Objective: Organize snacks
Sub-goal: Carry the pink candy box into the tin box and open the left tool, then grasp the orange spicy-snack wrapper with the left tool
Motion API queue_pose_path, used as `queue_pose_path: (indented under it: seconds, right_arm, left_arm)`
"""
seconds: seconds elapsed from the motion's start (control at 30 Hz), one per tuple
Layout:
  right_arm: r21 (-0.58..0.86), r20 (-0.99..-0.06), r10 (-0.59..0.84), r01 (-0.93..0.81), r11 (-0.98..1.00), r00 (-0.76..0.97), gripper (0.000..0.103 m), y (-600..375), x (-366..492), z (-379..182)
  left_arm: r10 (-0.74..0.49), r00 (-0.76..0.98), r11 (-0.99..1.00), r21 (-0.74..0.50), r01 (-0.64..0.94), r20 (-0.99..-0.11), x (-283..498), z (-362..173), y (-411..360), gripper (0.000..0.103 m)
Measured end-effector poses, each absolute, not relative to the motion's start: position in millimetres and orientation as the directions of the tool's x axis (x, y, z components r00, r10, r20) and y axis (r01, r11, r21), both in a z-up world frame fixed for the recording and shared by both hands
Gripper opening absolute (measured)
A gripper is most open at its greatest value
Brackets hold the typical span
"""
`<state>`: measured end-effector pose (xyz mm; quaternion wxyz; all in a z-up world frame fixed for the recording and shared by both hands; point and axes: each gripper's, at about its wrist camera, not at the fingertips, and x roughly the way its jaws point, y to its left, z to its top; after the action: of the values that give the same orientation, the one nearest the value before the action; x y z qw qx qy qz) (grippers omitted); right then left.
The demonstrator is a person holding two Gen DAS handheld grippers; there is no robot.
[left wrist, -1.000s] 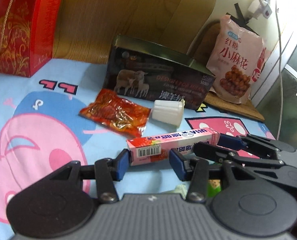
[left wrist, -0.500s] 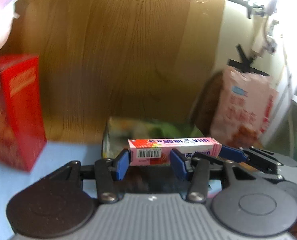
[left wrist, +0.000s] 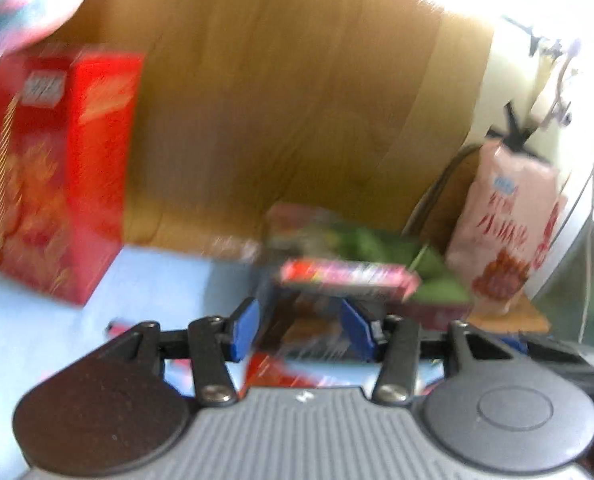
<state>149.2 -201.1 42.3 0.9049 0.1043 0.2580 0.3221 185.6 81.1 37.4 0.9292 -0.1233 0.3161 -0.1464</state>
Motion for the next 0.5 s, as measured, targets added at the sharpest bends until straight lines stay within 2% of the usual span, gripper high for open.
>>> queue_pose_path:
  seconds: [0.07,0.1,0.3,0.33,0.4,0.43,0.47,0.5]
  right_arm:
    - [0.391,-0.477,0.675,-0.552,0.737,0.564,0.046,-186,145,30]
    - [0.398,-0.521,0.673,-0.548,0.736,0.525,0.041,-178,145,23]
    - [0.332,-0.640,0.612,-0.552,0.765,0.464,0.043,-142,149,2]
    - [0.340,-0.649,0.611,-0.546,0.766,0.454,0.043,-139,154,0]
    - [0.335,-0.638,0.612,-0.547,0.767,0.468,0.042,-135,154,-2]
    - [0.340,-0.639,0.612,-0.542,0.769,0.467,0.041,-133,155,-2]
    - [0.354,-0.638,0.619,-0.539,0.764,0.458,0.039,-132,156,-3]
    - [0.371,-0.637,0.630,-0.539,0.756,0.445,0.031,-131,157,-4]
  left_arm:
    - [-0.350,0.713,0.926,-0.339,0.166,-0.608,188,20,87,0.044]
    - [-0.357,0.691,0.921,-0.361,0.148,-0.628,192,12,89,0.044]
    - [-0.400,0.641,0.897,-0.424,0.127,-0.655,199,-11,89,0.044]
    - [-0.372,0.659,0.911,-0.394,0.124,-0.653,198,-14,85,0.038]
    - [-0.342,0.671,0.928,-0.349,0.131,-0.658,195,-14,76,0.035]
    - [-0.343,0.671,0.929,-0.345,0.137,-0.657,192,-13,75,0.028]
    - [-0.356,0.665,0.925,-0.349,0.152,-0.656,189,-11,72,0.023]
    - [-0.364,0.658,0.923,-0.352,0.158,-0.659,184,-10,72,0.023]
